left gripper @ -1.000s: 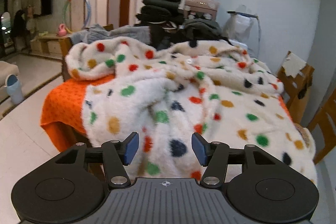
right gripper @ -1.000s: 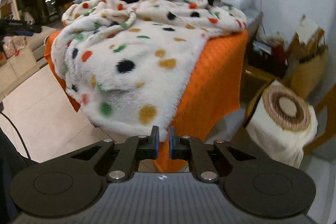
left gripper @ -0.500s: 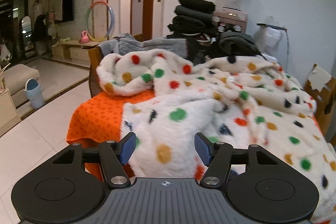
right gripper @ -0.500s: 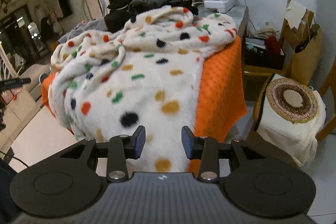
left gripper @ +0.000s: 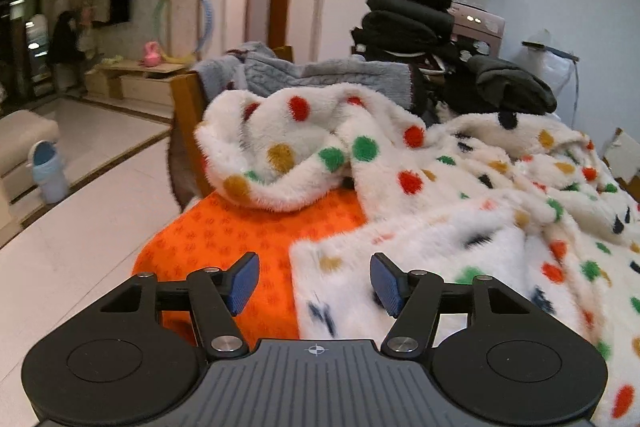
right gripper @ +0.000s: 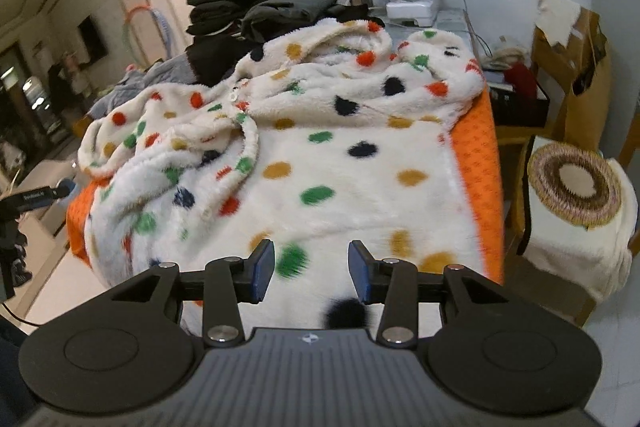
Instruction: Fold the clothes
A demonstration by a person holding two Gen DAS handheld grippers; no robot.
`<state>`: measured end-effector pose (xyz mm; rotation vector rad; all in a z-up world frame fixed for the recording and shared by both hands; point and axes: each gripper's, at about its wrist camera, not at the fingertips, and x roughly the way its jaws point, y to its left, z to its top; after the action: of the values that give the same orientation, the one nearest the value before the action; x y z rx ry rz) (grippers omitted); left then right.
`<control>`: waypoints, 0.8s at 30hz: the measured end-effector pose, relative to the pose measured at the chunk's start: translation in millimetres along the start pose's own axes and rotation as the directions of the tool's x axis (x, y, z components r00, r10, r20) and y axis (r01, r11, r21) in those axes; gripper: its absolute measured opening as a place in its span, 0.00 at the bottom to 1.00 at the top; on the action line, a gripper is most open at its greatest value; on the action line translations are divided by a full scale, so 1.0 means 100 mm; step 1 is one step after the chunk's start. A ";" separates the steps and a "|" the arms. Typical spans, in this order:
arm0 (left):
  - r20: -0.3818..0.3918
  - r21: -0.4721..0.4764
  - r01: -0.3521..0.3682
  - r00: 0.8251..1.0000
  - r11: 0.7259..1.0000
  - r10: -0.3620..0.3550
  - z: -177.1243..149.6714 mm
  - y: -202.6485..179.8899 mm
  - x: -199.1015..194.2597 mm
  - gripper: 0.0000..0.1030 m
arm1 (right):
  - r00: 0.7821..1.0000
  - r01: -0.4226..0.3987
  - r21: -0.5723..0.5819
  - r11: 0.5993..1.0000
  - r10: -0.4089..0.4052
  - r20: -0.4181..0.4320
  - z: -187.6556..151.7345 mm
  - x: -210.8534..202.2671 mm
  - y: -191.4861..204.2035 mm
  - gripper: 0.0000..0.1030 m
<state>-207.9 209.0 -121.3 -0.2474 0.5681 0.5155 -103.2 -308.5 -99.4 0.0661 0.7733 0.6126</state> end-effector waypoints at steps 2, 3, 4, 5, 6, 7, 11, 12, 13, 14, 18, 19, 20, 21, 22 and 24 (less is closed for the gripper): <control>-0.024 0.016 0.048 0.999 0.999 -0.047 0.06 0.12 0.21 0.62 | 1.000 0.022 0.015 1.000 -0.022 0.000 0.01 0.08 0.20 0.45; -0.042 0.023 0.076 0.996 0.997 -0.075 0.08 0.16 0.30 0.62 | 0.999 0.036 0.021 0.999 -0.036 0.000 0.02 0.12 0.30 0.45; -0.060 0.030 0.104 0.993 0.994 -0.102 0.09 0.20 0.39 0.62 | 0.999 0.050 0.028 0.998 -0.050 0.001 0.02 0.15 0.40 0.45; -0.075 0.041 0.133 0.989 0.990 -0.129 0.10 0.24 0.48 0.62 | 0.998 0.062 0.036 0.997 -0.062 0.003 0.03 0.17 0.50 0.45; -0.096 0.055 0.169 0.982 0.984 -0.163 0.11 0.27 0.58 0.62 | 0.997 0.075 0.044 0.996 -0.075 0.005 0.04 0.19 0.59 0.45; -0.114 0.067 0.198 0.975 0.978 -0.189 0.12 0.29 0.67 0.62 | 0.996 0.087 0.050 0.995 -0.088 0.009 0.04 0.20 0.69 0.45; -0.193 0.092 0.297 0.942 0.950 -0.276 0.13 0.34 0.96 0.61 | 0.991 0.134 0.082 0.988 -0.135 0.015 0.05 0.22 1.08 0.45; -0.212 0.099 0.330 0.929 0.939 -0.304 0.13 0.34 1.02 0.61 | 0.989 0.143 0.089 0.986 -0.145 0.018 0.05 0.22 1.17 0.46; -0.229 0.110 0.354 0.918 0.929 -0.323 0.13 0.34 1.06 0.61 | 0.987 0.154 0.094 0.983 -0.157 0.022 0.05 0.21 1.26 0.47; -0.246 0.120 0.378 0.907 0.918 -0.341 0.13 0.33 1.10 0.55 | 0.985 0.165 0.100 0.981 -0.168 0.025 0.05 0.21 1.35 0.48; -0.293 0.151 0.469 0.862 0.870 -0.414 0.13 0.37 1.18 0.14 | 0.977 0.204 0.129 0.970 -0.210 0.031 0.05 0.25 1.63 0.48; -0.299 0.151 0.495 0.848 0.855 -0.438 0.14 0.39 1.18 0.14 | 0.975 0.211 0.135 0.968 -0.218 0.034 0.05 0.27 1.71 0.48; -0.301 0.145 0.526 0.830 0.838 -0.469 0.17 0.43 1.17 0.13 | 0.974 0.216 0.141 0.966 -0.223 0.036 0.04 0.29 1.78 0.48; -0.301 0.135 0.566 0.805 0.813 -0.511 0.21 0.47 1.15 0.13 | 0.974 0.215 0.148 0.965 -0.223 0.040 0.04 0.32 1.85 0.48; -0.300 0.127 0.606 0.778 0.785 -0.552 0.26 0.50 1.12 0.13 | 0.974 0.214 0.155 0.964 -0.223 0.044 0.03 0.35 1.92 0.48; -0.297 0.111 0.682 0.717 0.723 -0.631 0.38 0.55 1.05 0.13 | 0.977 0.197 0.166 0.966 -0.208 0.054 0.03 0.42 2.08 0.48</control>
<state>-144.5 310.7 -154.4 -0.2904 0.7175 -0.2906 -180.4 -113.6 -67.3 0.1532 0.7486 0.3517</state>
